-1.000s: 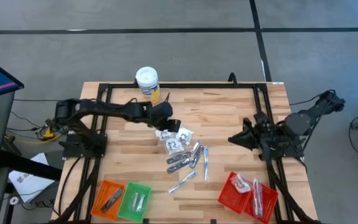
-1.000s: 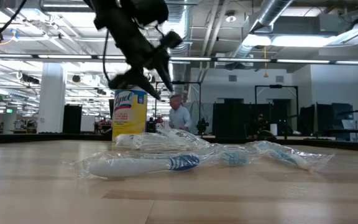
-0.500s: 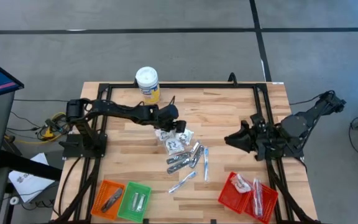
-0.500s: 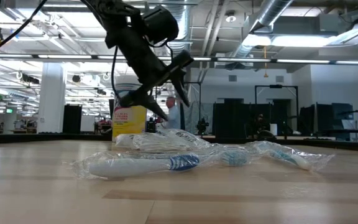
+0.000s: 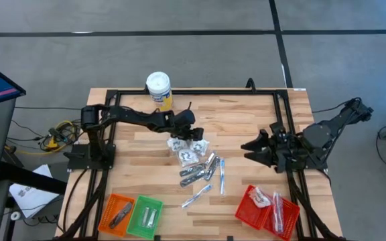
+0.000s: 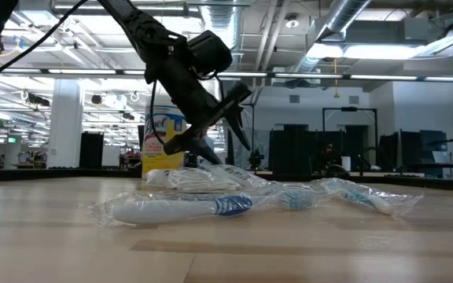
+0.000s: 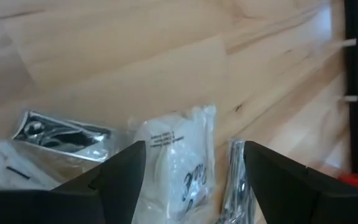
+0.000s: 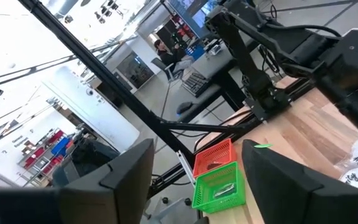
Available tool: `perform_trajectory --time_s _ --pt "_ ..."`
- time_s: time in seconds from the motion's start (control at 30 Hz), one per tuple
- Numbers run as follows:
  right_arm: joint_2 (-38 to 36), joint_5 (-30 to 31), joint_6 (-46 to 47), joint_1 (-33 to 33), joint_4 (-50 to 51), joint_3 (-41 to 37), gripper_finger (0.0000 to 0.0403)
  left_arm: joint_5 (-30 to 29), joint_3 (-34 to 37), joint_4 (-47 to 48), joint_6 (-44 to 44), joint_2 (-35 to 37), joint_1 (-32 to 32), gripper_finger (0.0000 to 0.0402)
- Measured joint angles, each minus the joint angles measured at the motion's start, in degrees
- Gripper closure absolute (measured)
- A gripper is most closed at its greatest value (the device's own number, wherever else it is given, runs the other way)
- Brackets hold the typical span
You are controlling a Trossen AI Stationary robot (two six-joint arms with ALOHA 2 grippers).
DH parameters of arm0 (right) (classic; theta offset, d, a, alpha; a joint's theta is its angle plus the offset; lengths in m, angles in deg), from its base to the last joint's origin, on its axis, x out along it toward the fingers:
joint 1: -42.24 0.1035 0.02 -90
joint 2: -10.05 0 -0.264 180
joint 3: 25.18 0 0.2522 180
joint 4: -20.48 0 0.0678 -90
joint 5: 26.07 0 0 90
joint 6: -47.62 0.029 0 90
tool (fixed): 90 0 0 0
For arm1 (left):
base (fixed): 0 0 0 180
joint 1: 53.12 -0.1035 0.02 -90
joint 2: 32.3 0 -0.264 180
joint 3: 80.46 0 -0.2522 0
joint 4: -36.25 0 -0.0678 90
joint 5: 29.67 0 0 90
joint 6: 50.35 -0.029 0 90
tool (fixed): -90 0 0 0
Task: Pick & Place Travel size toiletries
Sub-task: Put the cotton pods into the left red basket
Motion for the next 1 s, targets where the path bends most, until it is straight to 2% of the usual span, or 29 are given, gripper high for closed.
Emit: perform_trajectory --time_s 0.27,0.63,0.83,1.0 --pt "-0.02 -0.21 0.44 0.11 0.2 0.0 0.0166 -3.13 -0.02 -0.53 -2.31 -0.07 -0.03 0.0137" --pt "-0.04 -0.22 0.45 0.11 0.16 0.02 0.0177 -3.93 0.0 -0.64 -2.86 -1.14 0.06 0.0137" --pt "-0.04 -0.22 0.45 0.11 0.14 0.02 0.0178 -3.93 -0.02 -1.56 -5.62 -1.62 -0.01 0.0137" --pt "0.07 -0.17 0.45 0.03 -0.16 0.02 0.0178 -1.09 -0.02 -4.69 -6.07 -4.32 -0.01 0.0137"
